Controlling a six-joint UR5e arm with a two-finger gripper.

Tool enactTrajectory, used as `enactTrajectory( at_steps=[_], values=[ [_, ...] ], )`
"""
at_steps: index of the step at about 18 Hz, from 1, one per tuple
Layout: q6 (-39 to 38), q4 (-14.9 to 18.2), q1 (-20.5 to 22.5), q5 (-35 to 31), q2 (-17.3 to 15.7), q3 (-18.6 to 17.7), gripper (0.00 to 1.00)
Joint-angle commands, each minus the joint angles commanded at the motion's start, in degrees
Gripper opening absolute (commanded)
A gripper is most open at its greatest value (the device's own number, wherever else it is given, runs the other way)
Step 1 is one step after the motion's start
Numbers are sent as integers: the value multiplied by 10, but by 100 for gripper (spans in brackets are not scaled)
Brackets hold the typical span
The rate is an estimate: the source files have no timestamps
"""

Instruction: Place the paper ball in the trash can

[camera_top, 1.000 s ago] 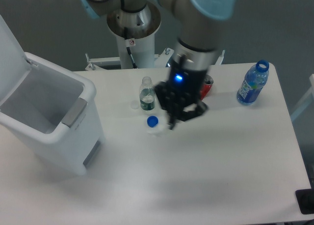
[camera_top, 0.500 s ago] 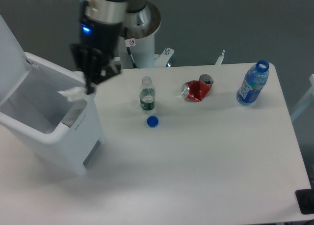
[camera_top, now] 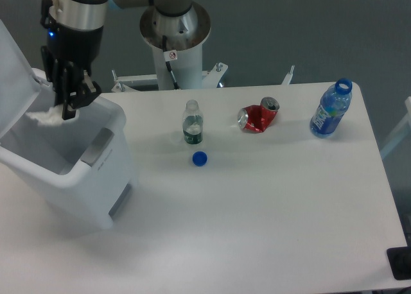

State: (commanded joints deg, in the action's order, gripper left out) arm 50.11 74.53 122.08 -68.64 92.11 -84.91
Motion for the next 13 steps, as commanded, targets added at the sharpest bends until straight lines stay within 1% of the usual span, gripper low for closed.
enactTrajectory(
  at_steps=[1,3,4,6,7,9,13],
  values=[
    [-6,-3,0,-1,3,3,100],
    [-8,-21,3,-10,3,4,100],
    [-6,-29,10,-34,3,4,100],
    [2,-37,47,-89,4,3,100],
    [9,-44,66,-100,6,3,100],
    [35,-47,108,-113,16,0,100],
    [117,-52,184,-161,29,-25,100]
  ],
)
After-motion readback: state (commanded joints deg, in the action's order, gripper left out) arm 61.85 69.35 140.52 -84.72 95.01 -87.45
